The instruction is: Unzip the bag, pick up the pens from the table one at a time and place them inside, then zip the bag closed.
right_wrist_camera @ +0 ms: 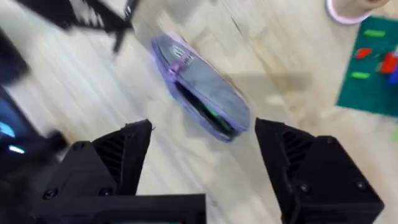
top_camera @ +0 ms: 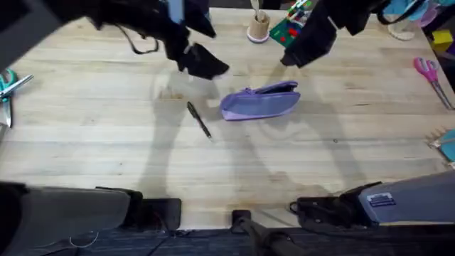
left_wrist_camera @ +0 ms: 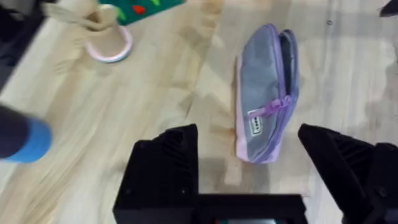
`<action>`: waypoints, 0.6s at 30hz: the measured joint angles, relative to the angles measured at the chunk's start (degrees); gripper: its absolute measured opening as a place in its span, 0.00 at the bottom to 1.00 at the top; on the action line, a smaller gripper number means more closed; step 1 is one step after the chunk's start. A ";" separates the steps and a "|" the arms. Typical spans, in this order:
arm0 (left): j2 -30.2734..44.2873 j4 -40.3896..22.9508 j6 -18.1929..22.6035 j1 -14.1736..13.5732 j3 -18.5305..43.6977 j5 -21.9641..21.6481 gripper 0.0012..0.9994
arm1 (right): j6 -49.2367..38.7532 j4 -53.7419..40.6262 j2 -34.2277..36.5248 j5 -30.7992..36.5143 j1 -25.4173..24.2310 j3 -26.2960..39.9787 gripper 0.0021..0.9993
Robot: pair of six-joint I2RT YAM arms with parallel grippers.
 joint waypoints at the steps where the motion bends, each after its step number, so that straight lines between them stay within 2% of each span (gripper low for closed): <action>1: -0.79 -0.22 0.00 0.93 0.09 0.02 1.00 | -1.94 0.17 0.02 2.18 0.73 0.00 1.00; 5: -1.73 -0.83 -0.01 3.06 0.20 0.01 0.99 | -10.88 5.15 0.92 10.45 1.97 0.00 1.00; 8: -1.63 -1.39 0.00 3.32 0.20 -0.01 1.00 | -16.03 7.60 1.56 13.93 1.97 0.00 1.00; 18: -1.63 -1.69 0.00 3.32 0.20 0.00 1.00 | -22.91 6.79 1.61 14.93 2.42 0.00 1.00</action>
